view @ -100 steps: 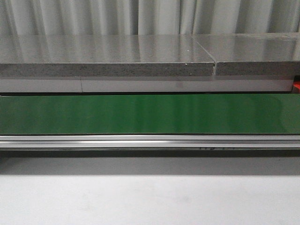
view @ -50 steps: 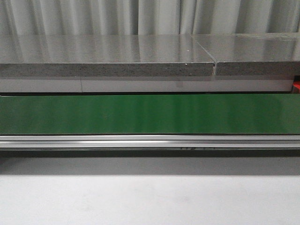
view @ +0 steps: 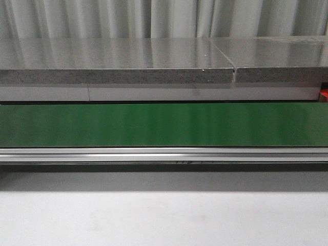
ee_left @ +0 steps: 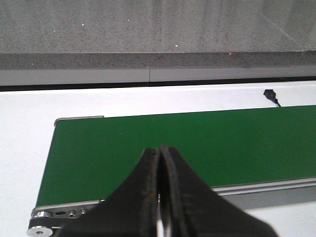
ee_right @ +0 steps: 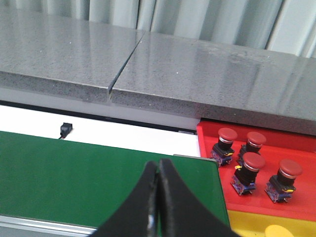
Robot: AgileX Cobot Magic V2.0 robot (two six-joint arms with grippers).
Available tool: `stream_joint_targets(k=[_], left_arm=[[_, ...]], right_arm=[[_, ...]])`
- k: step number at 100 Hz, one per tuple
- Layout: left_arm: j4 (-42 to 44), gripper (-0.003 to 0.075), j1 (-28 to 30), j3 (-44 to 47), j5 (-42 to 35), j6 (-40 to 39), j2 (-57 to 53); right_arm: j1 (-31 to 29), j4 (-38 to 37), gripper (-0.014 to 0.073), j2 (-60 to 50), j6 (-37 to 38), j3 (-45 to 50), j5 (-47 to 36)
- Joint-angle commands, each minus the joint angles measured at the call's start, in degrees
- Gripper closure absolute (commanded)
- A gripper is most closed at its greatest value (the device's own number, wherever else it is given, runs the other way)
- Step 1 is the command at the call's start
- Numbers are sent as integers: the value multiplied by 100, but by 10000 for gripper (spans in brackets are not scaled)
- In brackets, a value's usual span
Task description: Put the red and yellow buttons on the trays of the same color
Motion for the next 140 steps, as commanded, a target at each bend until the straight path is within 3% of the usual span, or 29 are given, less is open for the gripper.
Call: stream_joint_targets(k=[1, 43, 140], left_arm=[[-84, 739, -52, -155, -426, -4, 25], [-84, 739, -52, -155, -426, -4, 25], [-84, 739, -52, -155, -426, -4, 25]], right_arm=[[5, -176, 662, -236, 121, 209, -867], [5, -176, 662, -1048, 126, 1748, -1766], [5, -176, 662, -1115, 126, 1736, -1704]])
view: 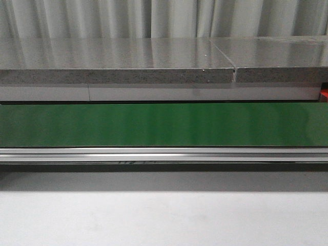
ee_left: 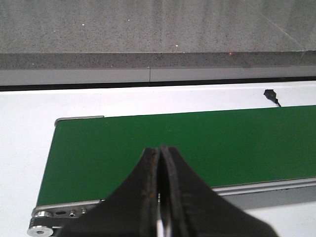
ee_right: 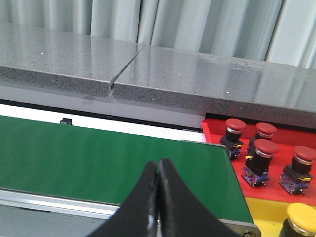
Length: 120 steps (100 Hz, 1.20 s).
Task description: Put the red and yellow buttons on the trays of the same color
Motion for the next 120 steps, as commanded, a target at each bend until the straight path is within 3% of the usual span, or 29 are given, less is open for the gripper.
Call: stream_joint_targets(k=[1, 45, 73, 99, 120], left_arm=[[-84, 739, -52, -155, -426, -4, 25], [-76, 739, -52, -155, -426, -4, 25], [739, 739, -52, -81, -1097, -451, -220], [1422, 739, -52, 1000, -2580, -1286, -853], [1655, 739, -52, 1949, -2999, -1681, -1614]], right_arm=[[5, -52, 662, 1, 8, -53, -484], [5, -52, 662, 1, 8, -53, -484], [5, -52, 662, 1, 8, -53, -484], [5, -52, 662, 1, 8, -53, -484], [5, -52, 662, 1, 8, -53, -484]])
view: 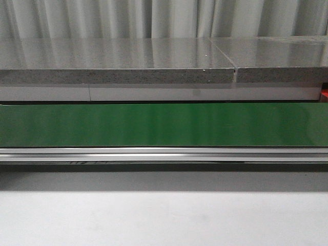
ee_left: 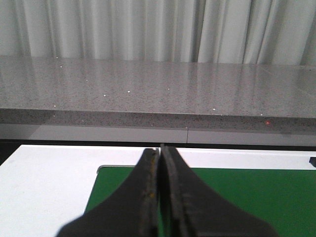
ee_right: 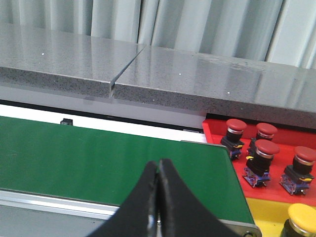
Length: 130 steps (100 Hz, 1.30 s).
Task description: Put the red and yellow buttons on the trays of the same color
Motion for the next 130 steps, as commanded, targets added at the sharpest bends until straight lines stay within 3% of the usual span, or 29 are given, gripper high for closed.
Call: stream_joint_targets(k=[1, 30, 47, 130], left_arm=[[57, 739, -52, 173, -620, -162, -234], [57, 739, -52, 952, -620, -185, -1201], [57, 739, -52, 1255, -743, -359, -1189], [57, 739, -52, 1256, -712, -388, -1189]], right_arm=[[5, -52, 662, 1, -5, -53, -484], [5, -52, 662, 1, -5, -53, -484], [5, -52, 662, 1, -5, -53, -484], [5, -52, 662, 1, -5, -53, -484]])
